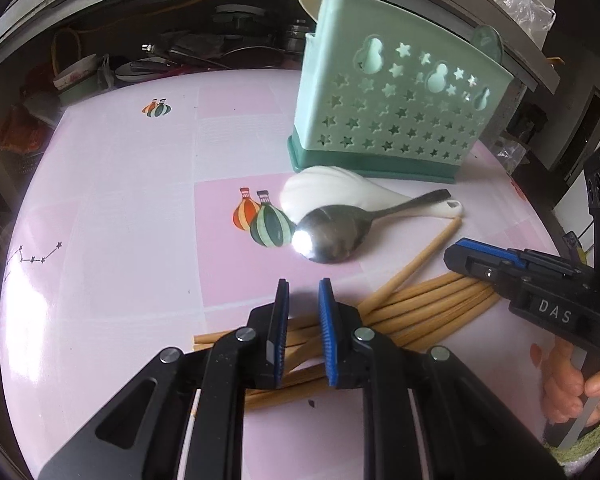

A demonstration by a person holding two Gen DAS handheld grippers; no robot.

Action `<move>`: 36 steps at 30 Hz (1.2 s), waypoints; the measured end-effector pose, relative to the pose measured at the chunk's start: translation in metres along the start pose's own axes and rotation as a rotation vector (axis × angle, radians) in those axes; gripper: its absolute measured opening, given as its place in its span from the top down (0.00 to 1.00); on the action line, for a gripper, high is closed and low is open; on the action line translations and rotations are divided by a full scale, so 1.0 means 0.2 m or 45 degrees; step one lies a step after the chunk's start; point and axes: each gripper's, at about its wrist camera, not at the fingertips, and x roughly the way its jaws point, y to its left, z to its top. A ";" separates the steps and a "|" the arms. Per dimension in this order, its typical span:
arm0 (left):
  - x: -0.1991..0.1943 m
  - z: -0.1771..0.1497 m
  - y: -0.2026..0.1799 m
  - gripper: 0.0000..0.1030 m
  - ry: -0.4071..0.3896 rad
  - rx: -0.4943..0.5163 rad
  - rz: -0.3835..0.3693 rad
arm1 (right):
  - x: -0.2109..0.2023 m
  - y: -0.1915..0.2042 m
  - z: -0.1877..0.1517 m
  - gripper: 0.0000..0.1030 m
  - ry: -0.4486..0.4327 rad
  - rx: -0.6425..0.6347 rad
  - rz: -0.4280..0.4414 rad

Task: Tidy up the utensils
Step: 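Move the left tool down to the white-handled spoon beside the chopsticks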

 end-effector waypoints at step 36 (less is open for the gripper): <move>0.10 0.10 -0.29 0.97 -0.056 0.534 0.215 | -0.04 -0.10 -0.04 0.85 0.003 0.120 0.113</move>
